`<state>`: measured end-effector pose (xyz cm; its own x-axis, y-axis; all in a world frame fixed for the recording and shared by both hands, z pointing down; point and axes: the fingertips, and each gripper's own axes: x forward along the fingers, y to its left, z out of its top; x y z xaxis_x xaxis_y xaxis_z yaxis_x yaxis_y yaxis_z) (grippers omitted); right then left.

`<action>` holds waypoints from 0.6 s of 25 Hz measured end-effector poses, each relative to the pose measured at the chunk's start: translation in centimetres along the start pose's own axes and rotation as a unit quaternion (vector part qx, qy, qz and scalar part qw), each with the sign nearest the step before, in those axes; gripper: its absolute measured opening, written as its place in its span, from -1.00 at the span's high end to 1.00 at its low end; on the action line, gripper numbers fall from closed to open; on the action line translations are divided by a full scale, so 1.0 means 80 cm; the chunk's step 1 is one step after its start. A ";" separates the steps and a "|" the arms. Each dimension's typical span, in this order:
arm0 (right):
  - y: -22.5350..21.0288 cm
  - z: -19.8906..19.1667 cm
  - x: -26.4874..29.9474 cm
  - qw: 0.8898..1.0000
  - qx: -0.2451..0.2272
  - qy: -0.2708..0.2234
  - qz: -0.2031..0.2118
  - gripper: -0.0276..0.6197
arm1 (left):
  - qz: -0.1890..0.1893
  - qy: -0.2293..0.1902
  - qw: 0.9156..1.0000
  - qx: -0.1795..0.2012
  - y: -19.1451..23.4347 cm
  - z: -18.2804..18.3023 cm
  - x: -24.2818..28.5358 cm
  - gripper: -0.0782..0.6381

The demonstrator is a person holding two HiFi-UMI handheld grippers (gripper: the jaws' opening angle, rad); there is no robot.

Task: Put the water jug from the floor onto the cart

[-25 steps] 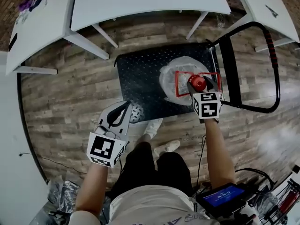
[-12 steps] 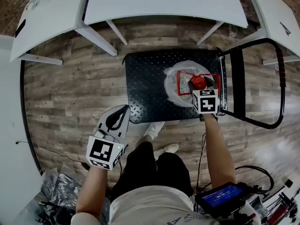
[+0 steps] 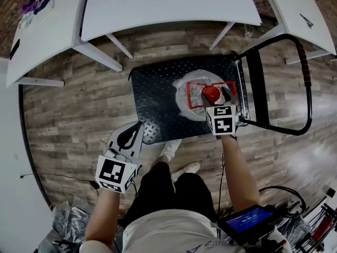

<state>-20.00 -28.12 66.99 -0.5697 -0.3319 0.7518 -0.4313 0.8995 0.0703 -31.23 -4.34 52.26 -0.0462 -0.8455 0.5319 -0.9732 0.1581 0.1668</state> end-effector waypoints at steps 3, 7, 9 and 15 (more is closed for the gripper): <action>0.004 0.027 -0.052 0.999 0.006 -0.036 -0.010 -0.06 | -0.021 -0.005 1.000 0.010 -0.009 0.010 0.005 0.78; 0.009 0.072 -0.135 0.994 0.028 -0.103 -0.029 -0.06 | -0.055 -0.011 0.997 0.043 -0.033 0.027 0.010 0.78; 0.006 0.092 -0.185 0.988 0.042 -0.143 -0.045 -0.06 | -0.075 -0.021 0.996 0.053 -0.048 0.041 0.011 0.78; 0.000 0.102 -0.325 0.969 0.053 -0.225 -0.084 -0.06 | -0.121 -0.059 0.988 0.074 -0.087 0.089 0.006 0.78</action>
<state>-10.87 -21.83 42.07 -0.7219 -0.5832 0.3725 -0.6009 0.7953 0.0806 -26.10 -9.43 45.47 0.1752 -0.9041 0.3898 -0.9808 -0.1256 0.1495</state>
